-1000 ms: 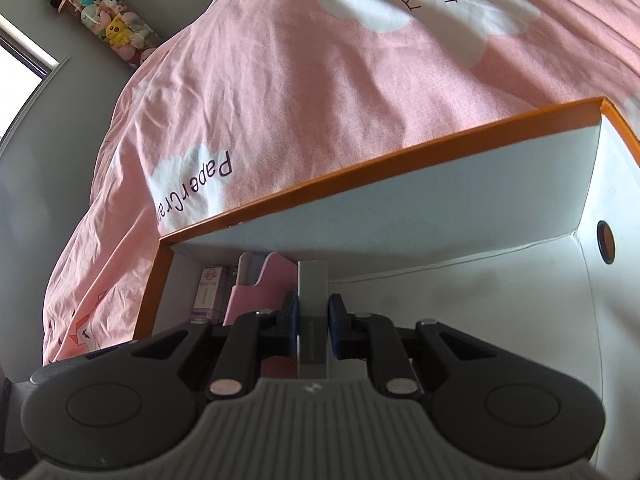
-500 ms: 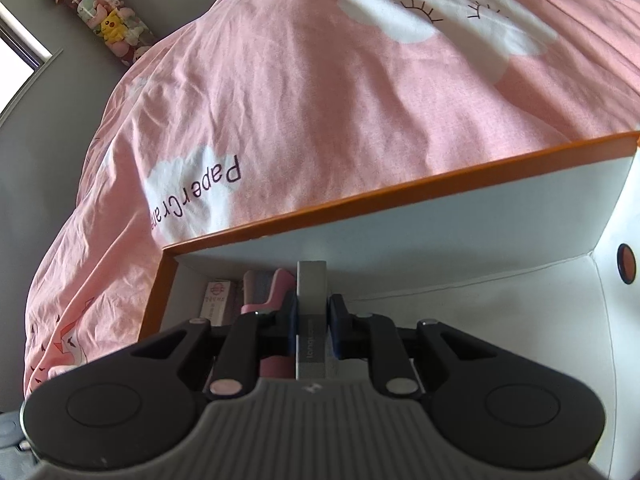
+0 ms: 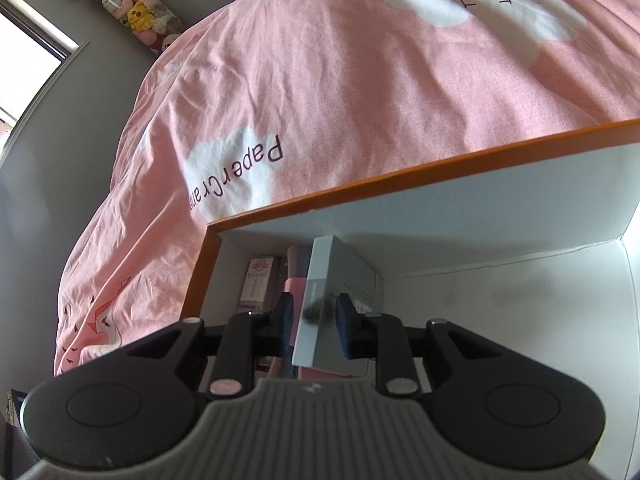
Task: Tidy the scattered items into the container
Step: 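Open the left tool to release the pink holder while the right tool releases the grey box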
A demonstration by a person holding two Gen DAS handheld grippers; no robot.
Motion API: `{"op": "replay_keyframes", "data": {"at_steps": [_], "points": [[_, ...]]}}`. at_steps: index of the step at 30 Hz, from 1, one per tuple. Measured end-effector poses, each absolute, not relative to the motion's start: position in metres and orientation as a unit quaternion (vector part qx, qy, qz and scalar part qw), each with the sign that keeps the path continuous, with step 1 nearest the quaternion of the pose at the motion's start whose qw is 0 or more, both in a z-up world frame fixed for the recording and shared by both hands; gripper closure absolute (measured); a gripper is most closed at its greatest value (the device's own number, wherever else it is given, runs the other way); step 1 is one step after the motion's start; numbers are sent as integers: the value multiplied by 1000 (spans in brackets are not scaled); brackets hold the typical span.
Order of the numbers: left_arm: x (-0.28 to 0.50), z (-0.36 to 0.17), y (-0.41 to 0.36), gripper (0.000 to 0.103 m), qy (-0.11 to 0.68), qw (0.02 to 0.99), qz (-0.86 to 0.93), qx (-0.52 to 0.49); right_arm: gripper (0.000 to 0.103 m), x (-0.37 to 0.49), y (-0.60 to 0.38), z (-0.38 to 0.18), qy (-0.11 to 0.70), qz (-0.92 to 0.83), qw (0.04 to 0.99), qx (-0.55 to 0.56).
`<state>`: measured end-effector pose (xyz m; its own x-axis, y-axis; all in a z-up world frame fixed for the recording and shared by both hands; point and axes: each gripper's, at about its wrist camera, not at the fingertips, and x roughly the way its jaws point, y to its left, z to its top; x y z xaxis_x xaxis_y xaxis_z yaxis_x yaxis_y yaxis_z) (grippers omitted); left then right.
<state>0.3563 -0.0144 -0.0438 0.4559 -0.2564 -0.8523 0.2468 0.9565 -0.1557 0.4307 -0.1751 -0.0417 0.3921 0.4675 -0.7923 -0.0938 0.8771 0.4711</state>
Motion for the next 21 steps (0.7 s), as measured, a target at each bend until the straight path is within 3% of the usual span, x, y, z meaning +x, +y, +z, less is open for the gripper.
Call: {"op": "replay_keyframes", "data": {"at_steps": [5,21], "points": [[361,-46,-18,94,500,852,-154,-10,82,432,-168,-43,518,173,822,161],[345,-25,-14,93,483,864,-143,-6,80,411,-168,-25,502,187,833,140]]}}
